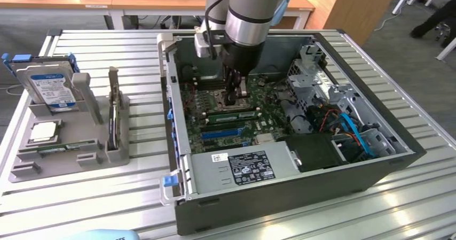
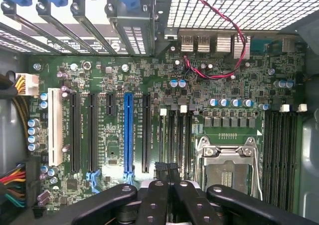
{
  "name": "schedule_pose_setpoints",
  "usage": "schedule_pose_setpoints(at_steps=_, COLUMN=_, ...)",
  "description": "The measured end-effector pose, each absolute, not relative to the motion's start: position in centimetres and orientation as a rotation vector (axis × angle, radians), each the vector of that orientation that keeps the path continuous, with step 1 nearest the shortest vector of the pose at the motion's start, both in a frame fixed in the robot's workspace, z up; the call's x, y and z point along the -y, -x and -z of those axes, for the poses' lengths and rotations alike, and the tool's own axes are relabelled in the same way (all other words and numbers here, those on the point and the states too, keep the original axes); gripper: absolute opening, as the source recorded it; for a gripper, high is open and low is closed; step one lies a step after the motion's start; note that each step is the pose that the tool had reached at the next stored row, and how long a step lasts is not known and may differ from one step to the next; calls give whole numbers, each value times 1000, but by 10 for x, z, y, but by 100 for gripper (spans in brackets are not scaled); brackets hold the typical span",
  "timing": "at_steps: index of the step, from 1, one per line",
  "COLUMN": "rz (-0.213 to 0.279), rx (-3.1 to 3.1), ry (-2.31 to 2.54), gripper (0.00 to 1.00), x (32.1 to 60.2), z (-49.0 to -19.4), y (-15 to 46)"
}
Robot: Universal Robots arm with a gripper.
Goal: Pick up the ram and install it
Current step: 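Press down the ram until it locks into place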
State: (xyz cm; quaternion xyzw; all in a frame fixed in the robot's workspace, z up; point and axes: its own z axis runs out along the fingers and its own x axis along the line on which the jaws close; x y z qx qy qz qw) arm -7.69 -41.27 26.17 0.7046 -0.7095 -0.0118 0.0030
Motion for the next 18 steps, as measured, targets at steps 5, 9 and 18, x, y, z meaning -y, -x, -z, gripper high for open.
schedule_pose_setpoints(at_steps=5, rz=37, rx=2224, ry=-2209, gripper=10, x=413, z=-262, y=76)
schedule_pose_setpoints(at_steps=9, rz=37, rx=2225, ry=-2209, gripper=10, x=413, z=-262, y=69)
schedule_pose_setpoints(at_steps=18, rz=37, rx=2225, ry=-2209, gripper=10, x=413, z=-262, y=51)
